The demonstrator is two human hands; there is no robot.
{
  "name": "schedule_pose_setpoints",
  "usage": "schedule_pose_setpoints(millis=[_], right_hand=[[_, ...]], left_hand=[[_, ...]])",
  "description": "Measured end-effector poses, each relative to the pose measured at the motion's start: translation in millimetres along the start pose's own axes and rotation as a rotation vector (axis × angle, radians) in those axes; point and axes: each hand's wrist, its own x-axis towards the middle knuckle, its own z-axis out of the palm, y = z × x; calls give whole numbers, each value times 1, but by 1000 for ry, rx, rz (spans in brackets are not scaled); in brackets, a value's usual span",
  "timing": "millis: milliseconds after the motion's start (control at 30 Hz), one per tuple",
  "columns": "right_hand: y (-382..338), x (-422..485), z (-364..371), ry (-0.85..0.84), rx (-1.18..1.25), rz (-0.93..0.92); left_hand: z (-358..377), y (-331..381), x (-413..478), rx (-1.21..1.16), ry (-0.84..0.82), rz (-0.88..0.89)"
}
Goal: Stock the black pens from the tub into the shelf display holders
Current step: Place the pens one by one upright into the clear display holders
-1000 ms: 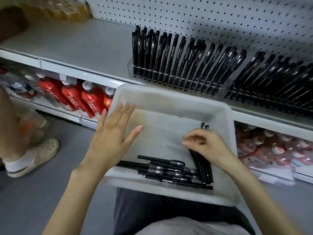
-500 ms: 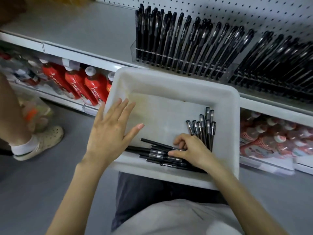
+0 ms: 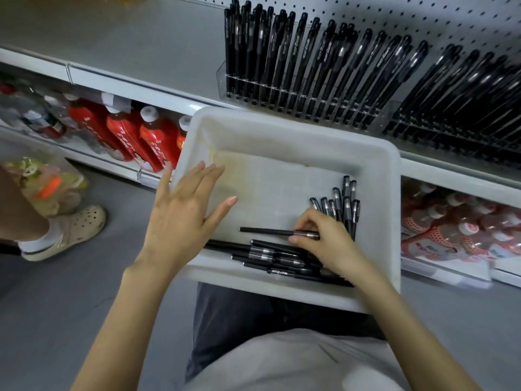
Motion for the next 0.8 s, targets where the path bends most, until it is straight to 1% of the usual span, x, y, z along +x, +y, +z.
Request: schedule_pose_setpoints(millis=[100, 167, 233, 300, 367, 433, 533, 600, 700, 800], right_hand=[[-9, 1, -12, 105, 200, -78], [-15, 1, -21, 136, 364, -133], [-23, 1, -30, 149, 518, -149], [-31, 2, -39, 153, 640, -153], [-37, 6, -49, 165, 682, -159], [-43, 11, -60, 185, 675, -177], [-50, 17, -77, 204, 655, -206], [-55, 20, -86, 217, 678, -213], [-64, 24, -96, 285, 774, -211], [-72, 30, -103, 366, 768, -260]], left_hand=[[-3, 5, 7, -75, 23, 48], [-5, 16, 13, -219, 24, 78], [-9, 32, 21, -431, -43, 62], [-8, 49, 30, -547, -154, 66], [-8, 60, 40, -609, -252, 78], [-9, 66, 49, -637, -281, 93], [-12, 73, 62, -635, -296, 102], [-14, 79, 70, -670, -276, 73], [-18, 88, 81, -831, -245, -8], [-19, 98, 91, -949, -243, -72]])
